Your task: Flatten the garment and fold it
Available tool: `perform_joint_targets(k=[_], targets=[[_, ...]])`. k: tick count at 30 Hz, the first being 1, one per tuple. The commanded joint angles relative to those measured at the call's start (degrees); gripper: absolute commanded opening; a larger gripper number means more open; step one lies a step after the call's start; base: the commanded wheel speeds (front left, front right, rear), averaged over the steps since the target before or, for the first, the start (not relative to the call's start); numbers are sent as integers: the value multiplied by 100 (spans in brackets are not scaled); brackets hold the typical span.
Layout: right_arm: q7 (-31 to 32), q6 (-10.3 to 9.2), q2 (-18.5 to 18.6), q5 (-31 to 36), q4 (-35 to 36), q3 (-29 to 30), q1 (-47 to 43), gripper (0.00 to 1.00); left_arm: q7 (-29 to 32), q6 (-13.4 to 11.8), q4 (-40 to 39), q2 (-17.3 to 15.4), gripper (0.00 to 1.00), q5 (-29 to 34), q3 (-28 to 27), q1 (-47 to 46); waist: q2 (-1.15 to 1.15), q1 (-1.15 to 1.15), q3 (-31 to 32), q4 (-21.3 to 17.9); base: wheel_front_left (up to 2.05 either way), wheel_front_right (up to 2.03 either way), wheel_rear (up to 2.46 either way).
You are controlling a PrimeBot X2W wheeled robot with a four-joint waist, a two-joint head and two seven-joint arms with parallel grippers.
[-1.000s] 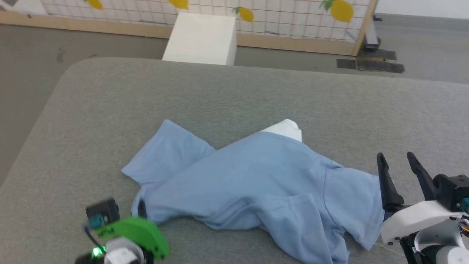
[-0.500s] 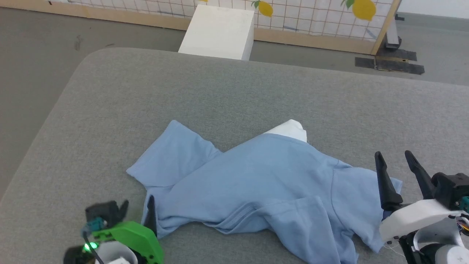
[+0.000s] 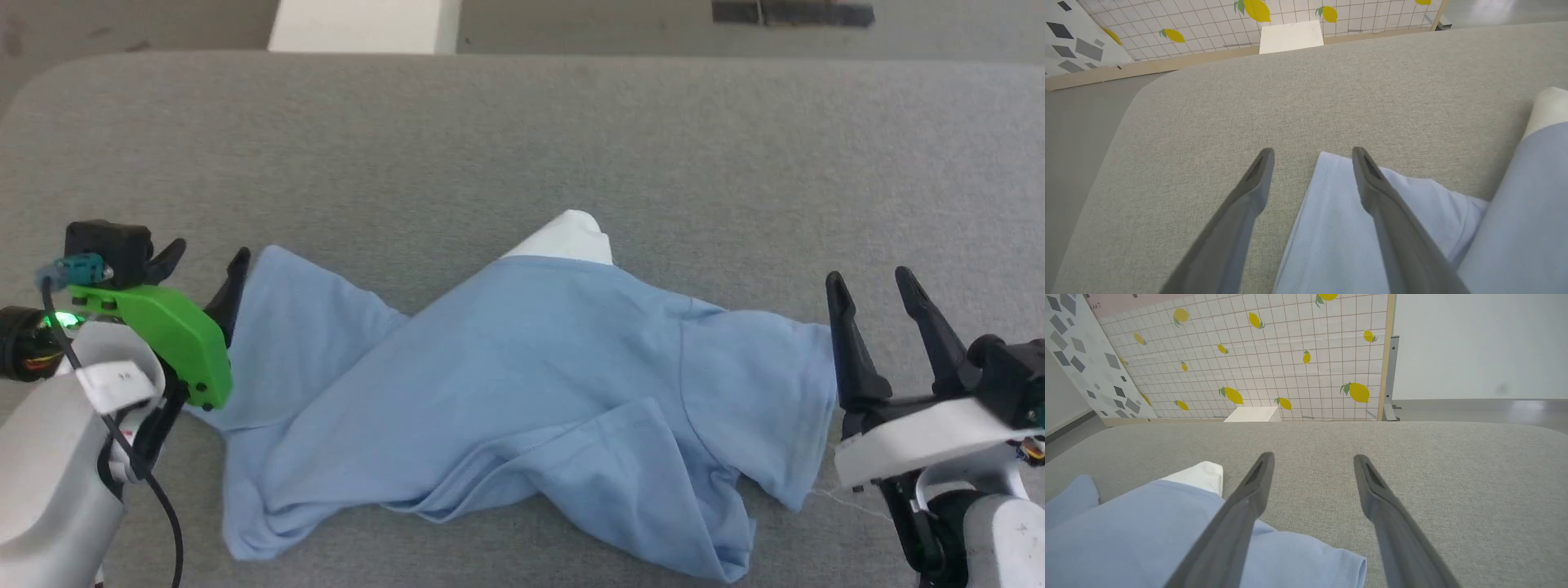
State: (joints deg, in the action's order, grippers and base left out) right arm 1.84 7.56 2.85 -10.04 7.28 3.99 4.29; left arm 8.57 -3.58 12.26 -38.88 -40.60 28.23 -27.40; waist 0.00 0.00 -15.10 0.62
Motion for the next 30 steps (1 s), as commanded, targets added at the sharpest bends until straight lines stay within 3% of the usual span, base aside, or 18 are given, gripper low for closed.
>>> perform_joint_targets(k=[1, 8, 15, 16, 17, 18, 19, 30], targets=[[-69, -8, 3, -36, -22, 3, 123, 100, 29, -25, 105, 62, 100, -57, -30, -112, 0, 0, -584, -515, 0, 0, 0], [-212, -8, 3, -52, -119, -1, 308, 100, 299, -117, 742, 335, 100, -515, -224, -314, 0, 0, -900, -775, 0, 0, 0], [-254, -8, 3, -47, -180, 10, 333, 100, 1187, -365, 970, 308, 100, -646, -15, -265, 0, 0, -875, -799, 0, 0, 0], [-255, -8, 3, -48, -186, 2, 332, 100, 1323, -421, 993, 286, 81, -661, 5, -249, 0, 0, -859, -796, 0, 0, 0], [-255, -8, 3, -49, -192, -4, 328, 100, 1473, -495, 1006, 256, 46, -663, 35, -232, 0, 0, -842, -791, 0, 0, 0], [-254, -8, 3, -49, -196, -10, 326, 100, 1567, -549, 998, 233, 19, -652, 61, -223, 0, 0, -828, -787, 0, 0, 0], [-251, -8, 3, -48, -201, -21, 326, 100, 1652, -597, 978, 212, 0, -650, 80, -206, 0, 0, -810, -782, 0, 0, 0], [38, -8, 3, 310, -369, 90, 328, 100, 1237, -806, 777, 159, 0, -575, 2, 99, 0, 0, -411, -637, 0, 0, 0]])
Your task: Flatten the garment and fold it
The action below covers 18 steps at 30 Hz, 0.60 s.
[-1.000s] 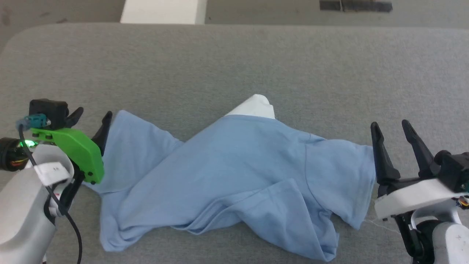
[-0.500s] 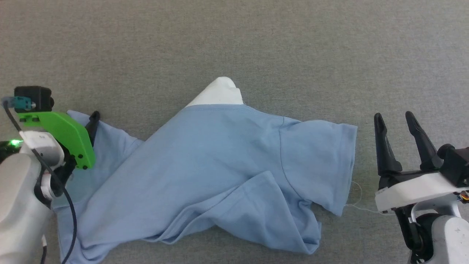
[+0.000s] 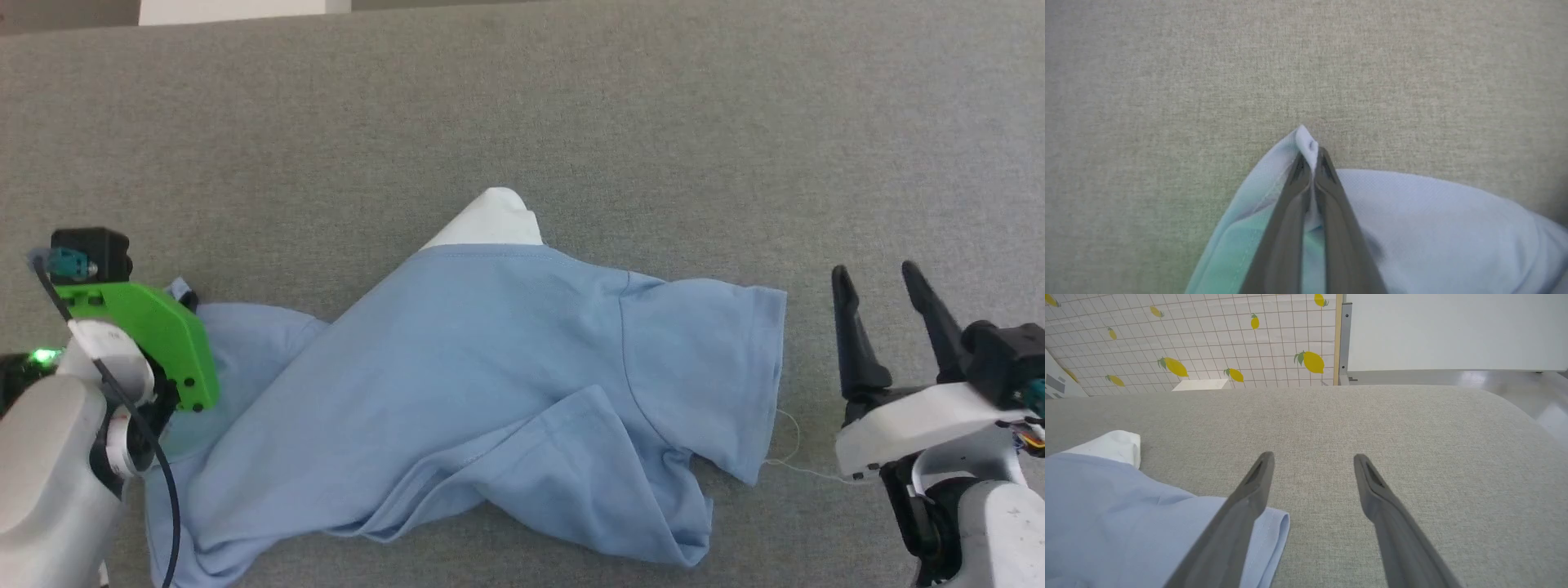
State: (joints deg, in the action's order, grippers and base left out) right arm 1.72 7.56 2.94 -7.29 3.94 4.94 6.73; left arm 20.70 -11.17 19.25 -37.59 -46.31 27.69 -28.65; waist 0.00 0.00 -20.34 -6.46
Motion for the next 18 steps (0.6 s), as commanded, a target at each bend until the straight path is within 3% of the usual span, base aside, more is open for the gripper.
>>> perform_joint_targets(k=[1, 12, 17, 18], targets=[[190, -8, -6, 58, -95, -19, 97, 100, -42, -73, 73, 35, 0, -9, 28, 256, 0, 0, 149, 93, 0, 0, 0], [2857, -8, -6, 334, -1340, -191, 956, 100, -521, -259, -2, 110, 0, -61, -143, 531, 0, 0, 339, 414, 0, 0, 0], [3696, -8, -6, 592, -1885, -186, 1378, 100, -650, -213, -21, 224, 0, -30, -93, 467, 0, 0, 244, 590, 0, 0, 0], [3917, -8, -6, 575, -1995, -189, 1448, 95, -665, -195, -17, 241, 0, -24, -77, 451, 0, 0, 225, 615, 0, 0, 0]])
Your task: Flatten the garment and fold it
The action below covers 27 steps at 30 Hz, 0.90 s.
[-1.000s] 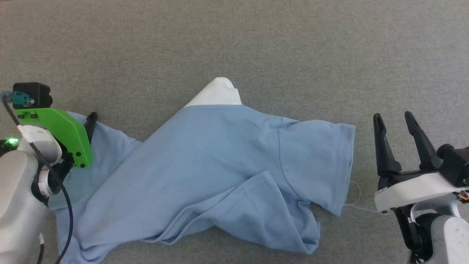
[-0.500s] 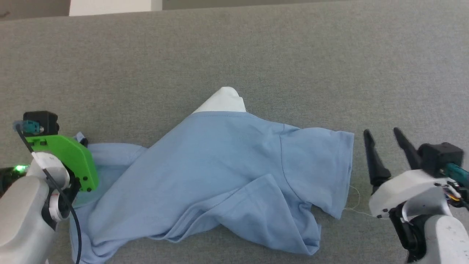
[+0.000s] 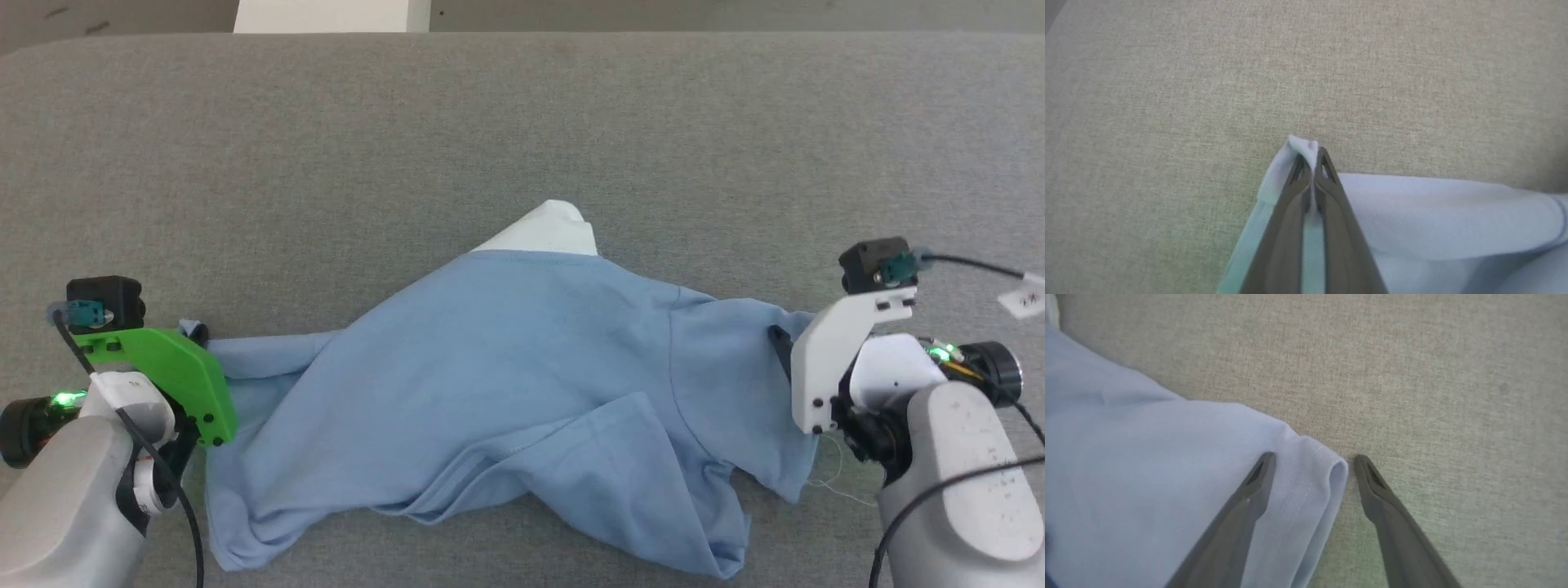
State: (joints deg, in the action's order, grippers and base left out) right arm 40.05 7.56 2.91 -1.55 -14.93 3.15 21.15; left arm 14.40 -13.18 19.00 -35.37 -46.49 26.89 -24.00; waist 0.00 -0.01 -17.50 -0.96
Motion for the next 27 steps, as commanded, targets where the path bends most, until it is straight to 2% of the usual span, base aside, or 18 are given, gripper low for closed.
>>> perform_joint_targets(k=[1, 2, 3, 4, 9, 14, 18, 21, 27], targets=[[263, -8, -3, -27, -186, -33, 51, 82, -27, 38, 12, 25, 0, 6, 35, -26, 0, 1, -72, 89, 0, 0, 0], [476, -8, -3, -72, -264, -69, 96, 38, -17, 70, 23, 31, 0, 11, 62, -36, 0, 1, -80, 107, 0, 0, 0], [657, -8, -3, -96, -318, -110, 115, 13, -3, 95, 35, 24, 0, 28, 94, -40, 0, 1, -81, 117, 0, 0, 0], [876, -8, 4, -108, -357, -153, 124, 0, 11, 119, 49, 15, 0, 48, 128, -48, 0, 1, -81, 128, 0, 0, 0], [1549, -8, 155, -320, -168, -300, 105, 0, 74, 221, 67, -52, 0, 106, 232, -71, 0, 1, -8, 122, 0, 0, 0], [1714, -8, 699, -493, 400, -578, 262, 0, 204, 395, -52, -347, 0, 271, 297, -351, 0, 1, 109, 58, 0, 0, 0], [1646, -8, 1135, -635, 825, -693, 731, 0, 298, 527, -264, -760, 0, 714, 386, -923, 0, 1, 86, -25, 0, 0, 0], [1562, -8, 1386, -709, 980, -794, 1332, 0, 382, 578, -402, -940, 0, 964, 362, -1496, 0, 1, -61, -103, 0, 0, 0], [1021, -8, 1793, -519, 809, -955, 2802, 0, 164, 464, -425, -853, 0, 1396, 161, -2856, 0, 1, -521, -150, 0, 0, 0]])
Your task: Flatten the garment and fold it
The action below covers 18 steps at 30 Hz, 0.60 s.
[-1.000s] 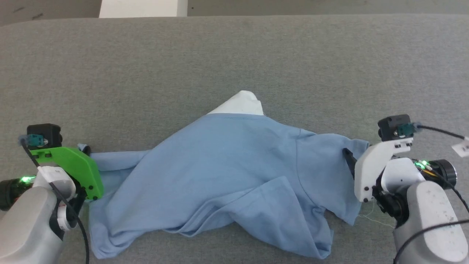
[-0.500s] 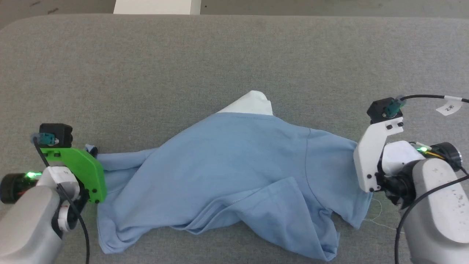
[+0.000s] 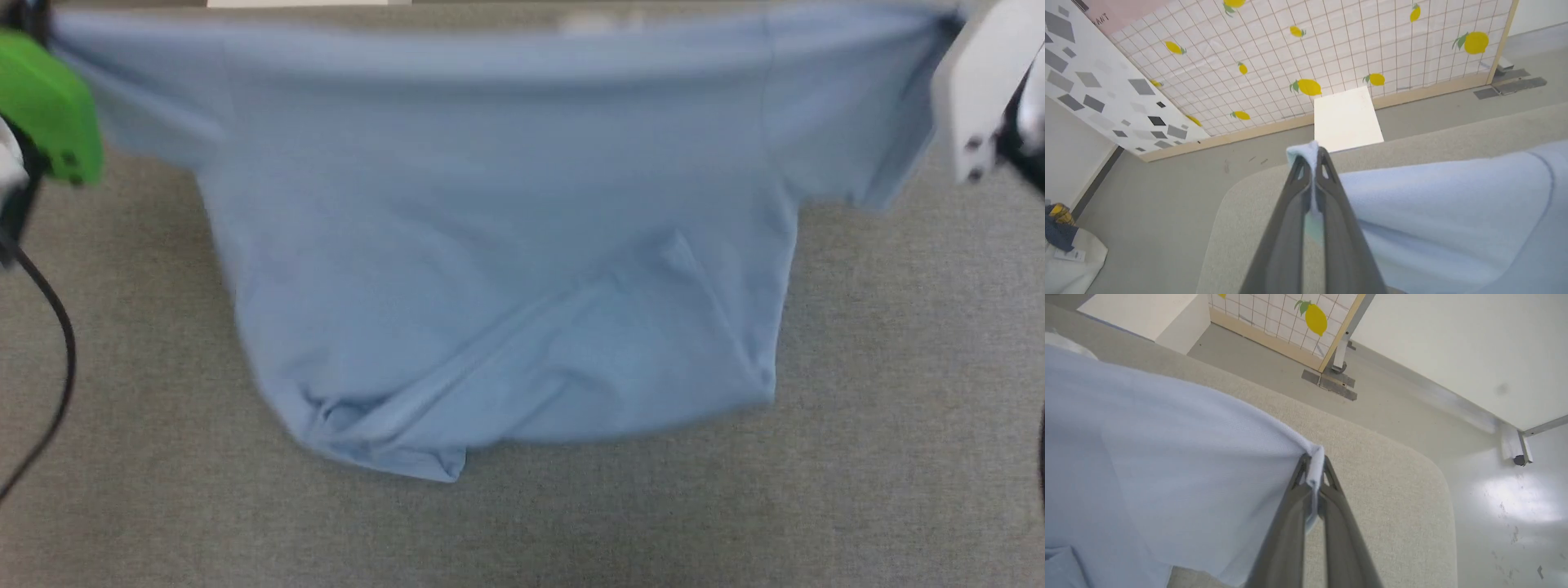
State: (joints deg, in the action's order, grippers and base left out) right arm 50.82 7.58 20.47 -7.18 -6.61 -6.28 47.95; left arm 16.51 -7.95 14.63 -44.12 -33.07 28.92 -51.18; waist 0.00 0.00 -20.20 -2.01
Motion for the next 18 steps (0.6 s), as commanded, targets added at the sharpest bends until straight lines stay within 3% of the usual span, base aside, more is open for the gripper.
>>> perform_joint_targets(k=[1, 11, 18], targets=[[-141, -9, 83, 91, -78, -58, 353, 0, -105, -98, 31, 64, 0, 110, -80, -339, 0, 0, -324, -53, 0, 0, 0], [-1478, -9, -40, 528, -847, -59, 2851, 0, -1213, -783, 325, 498, 0, 854, -549, -2550, 0, 0, -1062, -185, 0, 0, 0], [-2938, -9, -377, 1128, -1316, 501, 4110, 0, -2055, -928, 519, 798, 0, 1087, -702, -3614, 0, 0, -1263, -104, 0, 0, 0]])
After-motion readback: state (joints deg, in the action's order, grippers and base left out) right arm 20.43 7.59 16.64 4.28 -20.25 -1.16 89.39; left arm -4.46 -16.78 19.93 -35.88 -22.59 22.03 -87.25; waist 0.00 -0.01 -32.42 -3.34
